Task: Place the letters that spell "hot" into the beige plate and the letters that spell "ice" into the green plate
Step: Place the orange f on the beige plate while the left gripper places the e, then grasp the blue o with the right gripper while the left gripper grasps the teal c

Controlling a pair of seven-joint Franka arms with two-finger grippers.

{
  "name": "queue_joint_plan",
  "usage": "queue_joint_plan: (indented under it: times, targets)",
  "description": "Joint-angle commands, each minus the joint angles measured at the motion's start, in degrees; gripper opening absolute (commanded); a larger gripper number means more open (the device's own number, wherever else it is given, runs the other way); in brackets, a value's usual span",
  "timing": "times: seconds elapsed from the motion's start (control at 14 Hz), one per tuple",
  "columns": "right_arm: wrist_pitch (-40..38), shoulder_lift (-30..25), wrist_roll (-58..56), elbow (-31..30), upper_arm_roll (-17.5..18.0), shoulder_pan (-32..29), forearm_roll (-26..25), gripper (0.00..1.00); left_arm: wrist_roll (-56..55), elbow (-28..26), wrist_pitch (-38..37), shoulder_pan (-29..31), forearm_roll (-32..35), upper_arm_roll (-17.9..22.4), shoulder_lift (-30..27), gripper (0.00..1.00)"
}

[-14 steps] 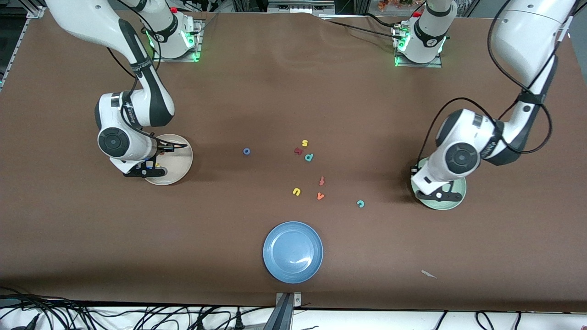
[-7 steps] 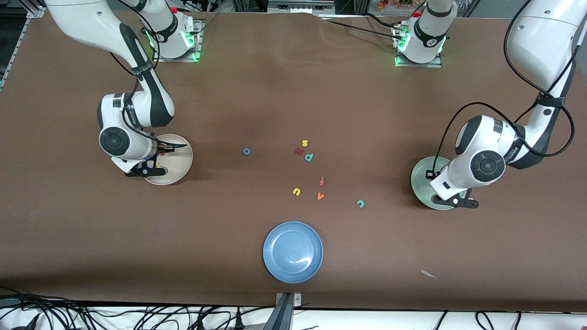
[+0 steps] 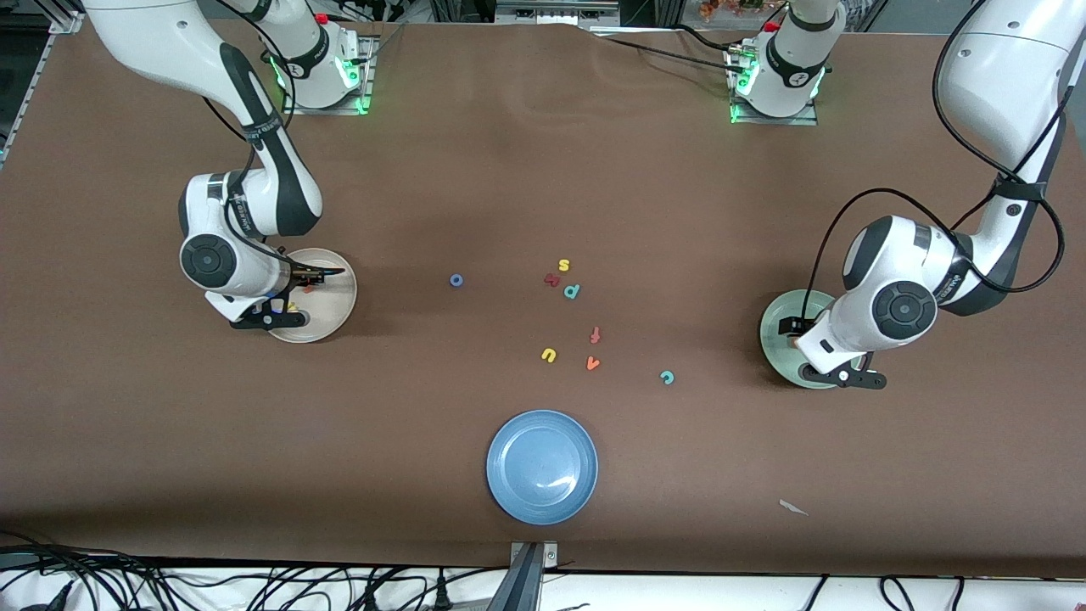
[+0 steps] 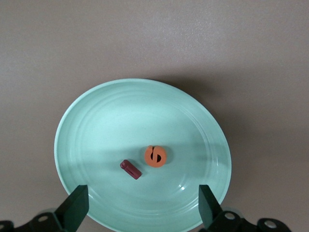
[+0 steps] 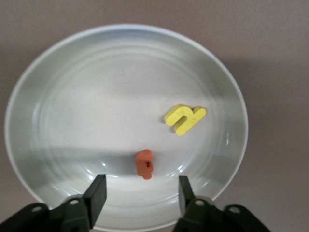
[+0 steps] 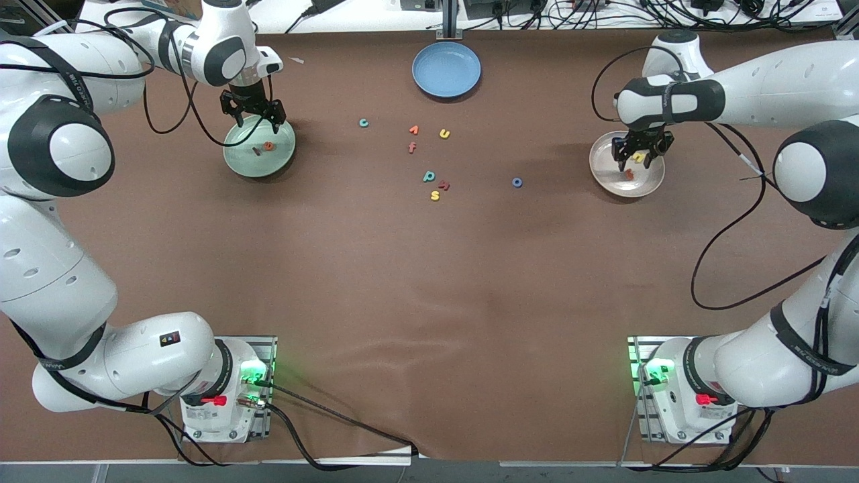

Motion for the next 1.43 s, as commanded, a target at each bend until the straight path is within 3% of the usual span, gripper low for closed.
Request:
queue_joint_plan:
  times: [0.0,0.5,0.86,1.36]
  targets:
    - [-4.52,-3.36,2.52,1.92,3.02,-0.36,2.93,0.95,-0.09,1.21,-0.38,-0.75,-0.41,-0.48,0.53,1.0]
    - [-3.5,-3.46,21.84,6.68,14.89,1.13,4.7,0.95,-12.29,7.44,-0.38,-7.42,-5.42,-0.66,4.48,1.0]
    - [7.13,2.07,26.43,6.41,15.34,8.51,4.7,0.95,-22.14,13.06,-0.38,-12.26,-6.3,-0.66,8.87,1.0]
    - [18.83,6.21,26.27,2.28,15.25,10.89,3.91,0.91,-34.36,21.77,0.14,-17.45,-7.27,-0.57,15.11,1.0]
